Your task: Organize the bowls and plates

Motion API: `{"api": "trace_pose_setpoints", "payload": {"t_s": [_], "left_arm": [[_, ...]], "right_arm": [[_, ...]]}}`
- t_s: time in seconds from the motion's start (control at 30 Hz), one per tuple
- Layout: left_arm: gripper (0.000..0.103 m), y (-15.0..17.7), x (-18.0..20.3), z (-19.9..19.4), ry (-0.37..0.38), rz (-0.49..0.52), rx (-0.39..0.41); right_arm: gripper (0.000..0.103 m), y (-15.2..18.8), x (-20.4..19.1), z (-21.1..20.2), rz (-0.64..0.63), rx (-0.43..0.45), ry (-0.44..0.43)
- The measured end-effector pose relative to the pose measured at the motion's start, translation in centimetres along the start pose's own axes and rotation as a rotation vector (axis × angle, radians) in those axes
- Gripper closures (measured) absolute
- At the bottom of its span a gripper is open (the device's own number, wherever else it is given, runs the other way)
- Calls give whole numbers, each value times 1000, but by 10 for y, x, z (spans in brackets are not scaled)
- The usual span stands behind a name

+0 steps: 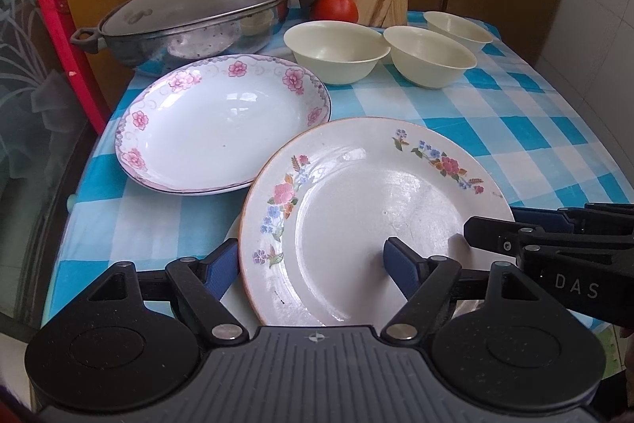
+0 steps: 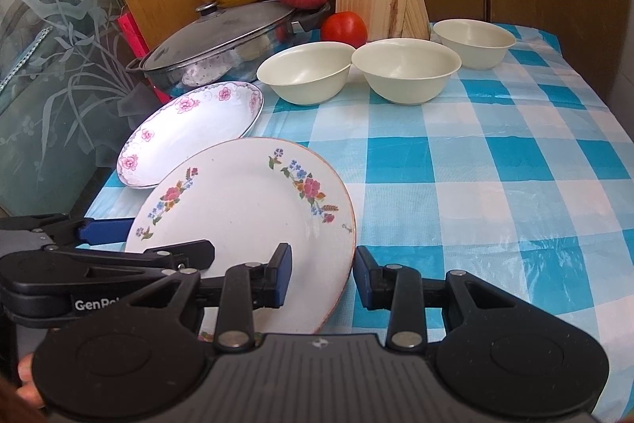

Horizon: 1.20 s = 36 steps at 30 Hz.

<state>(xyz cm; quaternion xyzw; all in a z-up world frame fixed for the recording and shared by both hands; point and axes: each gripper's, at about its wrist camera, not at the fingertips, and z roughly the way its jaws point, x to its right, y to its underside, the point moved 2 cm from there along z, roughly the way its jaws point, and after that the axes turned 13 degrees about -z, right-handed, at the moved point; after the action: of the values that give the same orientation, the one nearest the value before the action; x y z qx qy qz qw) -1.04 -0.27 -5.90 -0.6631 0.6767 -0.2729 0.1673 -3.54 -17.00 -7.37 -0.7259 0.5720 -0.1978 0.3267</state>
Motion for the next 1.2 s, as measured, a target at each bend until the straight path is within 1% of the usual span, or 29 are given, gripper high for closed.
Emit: {"api": "trace_pose_setpoints", "payload": {"t_s": [0.57, 0.8, 0.9, 1.13, 1.2], "left_arm": [[20, 0, -2, 0, -1, -7, -11], [20, 2, -2, -1, 0, 0, -12], [20, 3, -3, -2, 5, 0, -12], [20, 3, -6, -3, 15, -8, -13], [20, 3, -8, -4, 21, -12, -13]], "right_arm": [[68, -1, -9, 0, -80, 5, 32], [67, 0, -15, -1, -134, -7, 47], [65, 1, -16, -2, -147, -19, 40], [64, 0, -16, -3, -158, -26, 28], [64, 0, -17, -5, -168, -18, 37]]}}
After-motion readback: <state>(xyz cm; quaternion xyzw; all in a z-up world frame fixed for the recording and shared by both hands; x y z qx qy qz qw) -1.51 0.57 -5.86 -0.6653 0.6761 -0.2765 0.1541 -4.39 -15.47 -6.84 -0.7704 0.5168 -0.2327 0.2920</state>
